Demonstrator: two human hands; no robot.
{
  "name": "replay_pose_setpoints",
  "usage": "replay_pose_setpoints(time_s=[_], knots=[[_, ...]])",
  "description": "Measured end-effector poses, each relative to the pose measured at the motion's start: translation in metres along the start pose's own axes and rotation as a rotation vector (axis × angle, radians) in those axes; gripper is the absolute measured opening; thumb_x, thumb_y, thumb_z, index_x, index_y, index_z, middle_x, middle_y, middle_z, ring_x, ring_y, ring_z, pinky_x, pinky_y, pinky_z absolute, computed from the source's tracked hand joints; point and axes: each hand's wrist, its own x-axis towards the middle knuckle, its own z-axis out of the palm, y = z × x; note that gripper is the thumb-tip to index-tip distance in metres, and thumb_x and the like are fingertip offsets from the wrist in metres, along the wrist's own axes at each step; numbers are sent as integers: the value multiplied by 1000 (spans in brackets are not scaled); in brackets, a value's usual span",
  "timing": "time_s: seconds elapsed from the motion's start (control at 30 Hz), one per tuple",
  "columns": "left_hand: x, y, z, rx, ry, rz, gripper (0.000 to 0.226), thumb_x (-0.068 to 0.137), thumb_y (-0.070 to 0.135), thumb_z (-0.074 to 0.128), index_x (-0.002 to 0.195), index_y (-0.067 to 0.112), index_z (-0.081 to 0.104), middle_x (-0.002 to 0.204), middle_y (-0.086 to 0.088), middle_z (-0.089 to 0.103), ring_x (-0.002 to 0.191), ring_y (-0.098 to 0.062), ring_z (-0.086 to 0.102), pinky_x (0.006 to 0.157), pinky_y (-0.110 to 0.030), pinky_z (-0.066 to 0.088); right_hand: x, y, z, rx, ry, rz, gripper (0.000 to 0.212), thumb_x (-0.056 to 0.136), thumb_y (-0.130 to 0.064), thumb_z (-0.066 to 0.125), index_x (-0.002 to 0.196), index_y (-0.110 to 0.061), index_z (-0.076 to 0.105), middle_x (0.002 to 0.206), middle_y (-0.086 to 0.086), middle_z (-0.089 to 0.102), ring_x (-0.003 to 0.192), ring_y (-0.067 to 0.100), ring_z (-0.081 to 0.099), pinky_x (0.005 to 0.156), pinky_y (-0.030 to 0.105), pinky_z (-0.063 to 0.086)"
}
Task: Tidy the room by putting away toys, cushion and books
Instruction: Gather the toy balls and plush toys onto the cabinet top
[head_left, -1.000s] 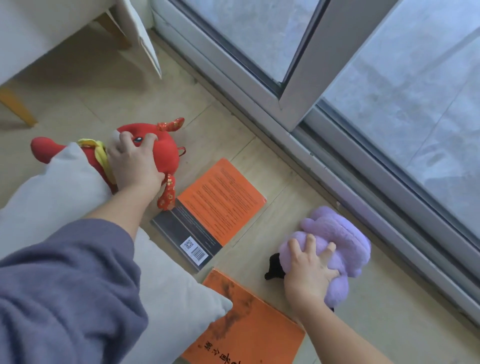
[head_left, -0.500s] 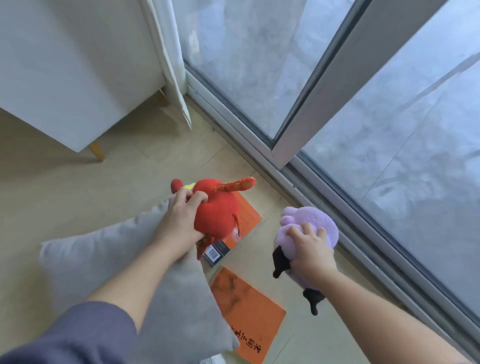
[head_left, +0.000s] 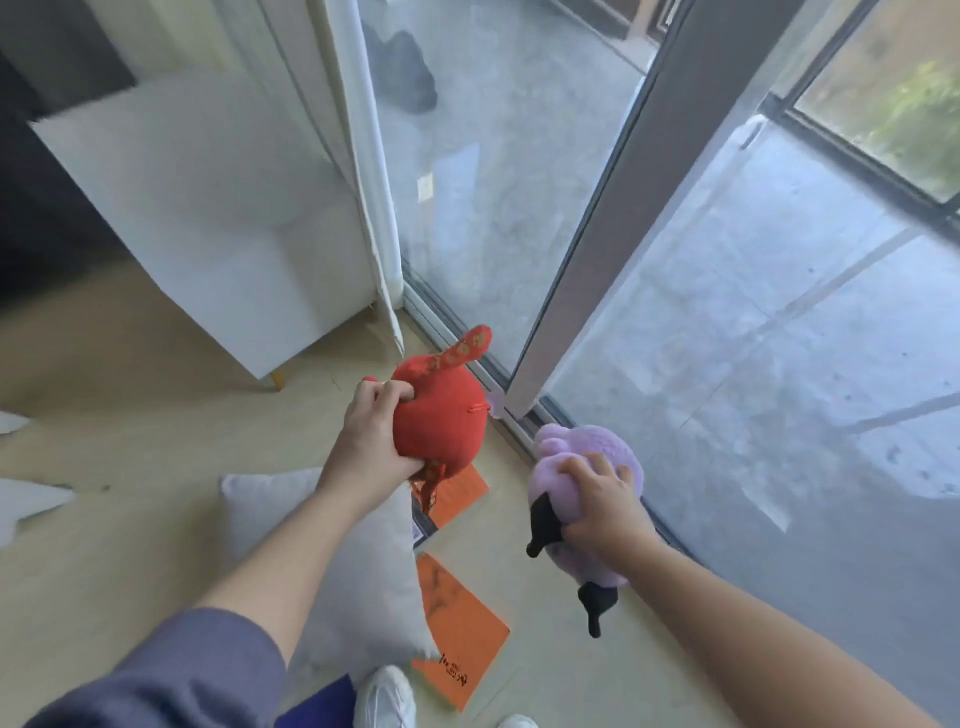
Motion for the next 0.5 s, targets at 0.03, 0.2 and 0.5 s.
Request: replay_pose_setpoints(time_s=[0.03, 0.2, 0.5], knots=[[-11, 12, -9, 12, -6, 2, 67, 55, 7, 82, 111, 23, 47, 109, 3, 37, 105, -24, 48, 87, -35, 46, -12, -1, -14, 43, 4, -7, 74, 65, -36, 76, 129, -44, 38, 128, -10, 35, 119, 24, 27, 87, 39, 44], [-86, 93, -54, 18, -16, 0, 66, 56, 8, 81, 109, 28, 45, 110, 4, 37, 104, -23, 49, 86, -36, 46, -105, 5, -93, 190, 17, -31, 70, 66, -32, 70, 131, -33, 43, 131, -3, 40, 124, 28, 33, 98, 37, 36], [-198, 206, -91, -58, -66, 84, 68, 58, 5, 80, 115, 23, 46, 115, 3, 37, 101, -16, 46, 84, -24, 36, -268, 34, -152, 663, 28, -22, 59, 59, -22, 67, 115, -33, 50, 101, -6, 62, 92, 11, 61, 80, 38, 57]])
